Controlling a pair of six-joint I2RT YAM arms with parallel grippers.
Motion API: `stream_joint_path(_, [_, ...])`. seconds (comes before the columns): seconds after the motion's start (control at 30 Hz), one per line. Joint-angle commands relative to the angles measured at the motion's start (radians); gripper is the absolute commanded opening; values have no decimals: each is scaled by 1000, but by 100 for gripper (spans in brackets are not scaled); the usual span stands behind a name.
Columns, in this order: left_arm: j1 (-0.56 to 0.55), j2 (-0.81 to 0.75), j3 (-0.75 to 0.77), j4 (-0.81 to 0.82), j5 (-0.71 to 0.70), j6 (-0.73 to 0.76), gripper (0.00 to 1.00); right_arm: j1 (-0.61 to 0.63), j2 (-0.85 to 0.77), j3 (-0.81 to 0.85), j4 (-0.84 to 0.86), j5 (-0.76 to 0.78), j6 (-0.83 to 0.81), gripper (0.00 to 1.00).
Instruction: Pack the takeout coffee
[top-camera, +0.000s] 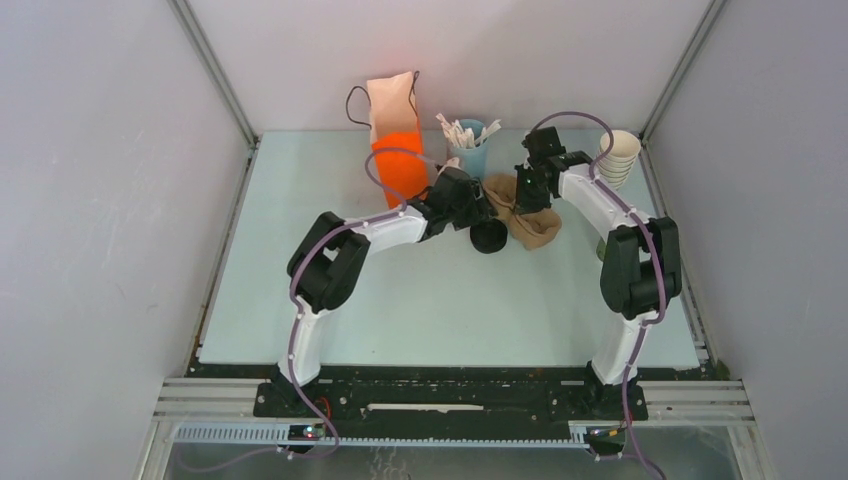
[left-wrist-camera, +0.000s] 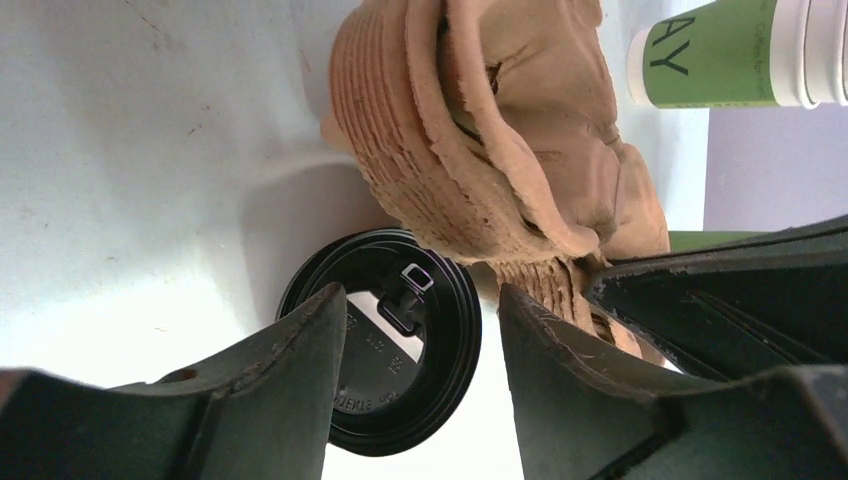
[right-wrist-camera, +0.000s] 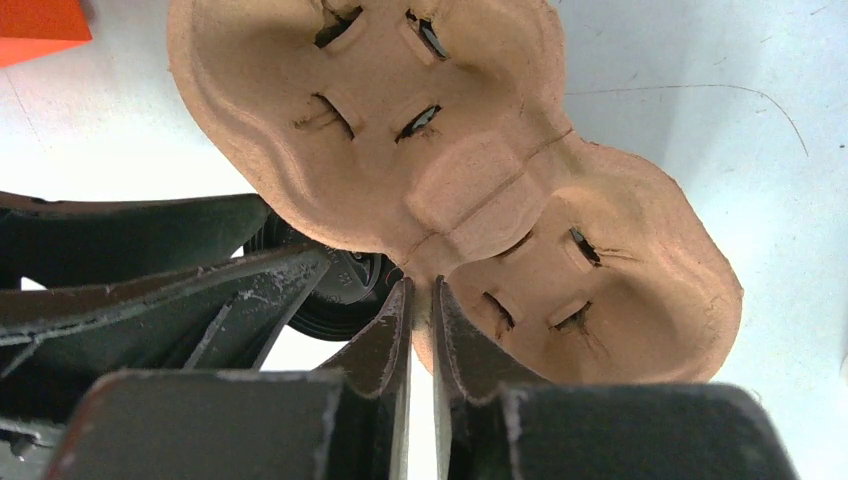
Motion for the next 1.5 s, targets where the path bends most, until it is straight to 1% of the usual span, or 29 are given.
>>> stream_joint_path(0.0, [8, 7, 31, 70, 15, -51, 64, -4, -69, -20, 52, -20, 28, 0])
stream_joint_path(0.3, [-5, 0, 29, 64, -9, -27, 73, 6, -71, -31, 60, 15, 32, 0])
stream_joint_path(0.43, [-3, 13, 45, 36, -18, -35, 71, 16, -86, -44, 76, 19, 48, 0])
stream_joint_path(0.5, [-3, 24, 62, 9, -62, -35, 71, 21, -94, -45, 75, 24, 54, 0])
stream_joint_path(0.67, [-3, 60, 108, -64, -86, -26, 71, 14, -144, -85, 101, 24, 81, 0])
stream_joint_path(0.8, [-2, 70, 114, -85, -103, -16, 71, 2, -182, -113, 119, 10, 105, 0])
stream_joint_path(1.0, [-7, 76, 119, -91, -108, 4, 71, 17, -262, -176, 185, 74, 113, 0])
stream_joint_path(1.2, [-19, 72, 136, -100, -107, 34, 72, 30, -294, -181, 219, 155, 98, 0])
stream_joint_path(1.3, [-29, 62, 153, -113, -111, 70, 75, 36, -316, -180, 206, 187, 95, 0])
stream_joint_path(1.47, [-43, -3, 162, -138, -92, 132, 84, 4, -373, -195, 149, 189, 59, 0])
